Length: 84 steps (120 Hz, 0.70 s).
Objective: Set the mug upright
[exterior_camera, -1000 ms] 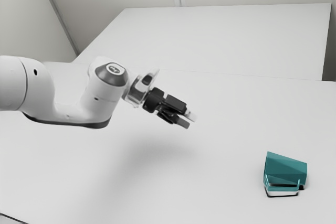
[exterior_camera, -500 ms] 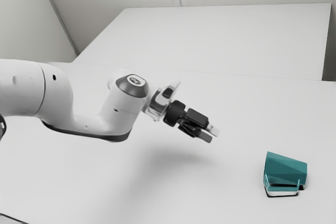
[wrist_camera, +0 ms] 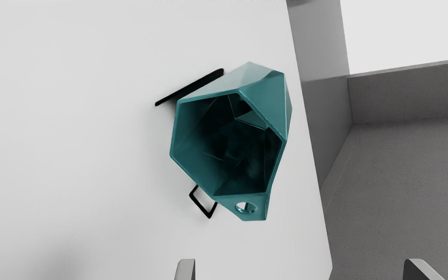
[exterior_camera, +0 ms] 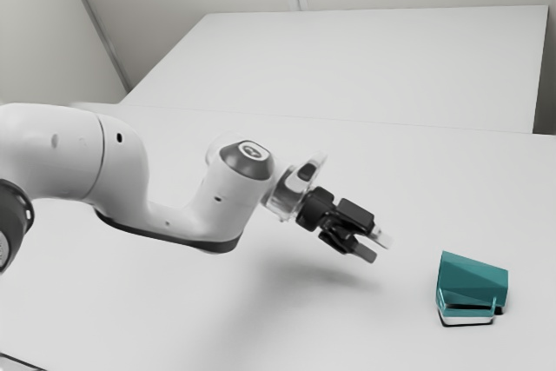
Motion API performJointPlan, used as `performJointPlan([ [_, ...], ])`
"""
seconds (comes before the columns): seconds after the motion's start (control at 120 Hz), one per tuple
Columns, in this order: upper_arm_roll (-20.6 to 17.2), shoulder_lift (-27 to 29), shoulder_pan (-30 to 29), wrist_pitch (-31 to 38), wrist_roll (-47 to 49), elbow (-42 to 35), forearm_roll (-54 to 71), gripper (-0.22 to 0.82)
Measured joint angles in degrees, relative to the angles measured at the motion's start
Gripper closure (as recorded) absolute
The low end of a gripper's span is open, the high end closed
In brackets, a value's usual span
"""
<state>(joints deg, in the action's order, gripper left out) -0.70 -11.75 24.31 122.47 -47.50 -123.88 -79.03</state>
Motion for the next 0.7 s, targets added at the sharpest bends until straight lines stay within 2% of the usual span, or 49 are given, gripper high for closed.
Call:
performJointPlan([
  [0.475, -0.57, -7.21, 1.93, 0.52, 2.15, 6.51, -1.11, 0.02],
  [0.7, -0.70, -8.86, 3.30, 0.56, 2.70, 7.73, -1.73, 0.02],
])
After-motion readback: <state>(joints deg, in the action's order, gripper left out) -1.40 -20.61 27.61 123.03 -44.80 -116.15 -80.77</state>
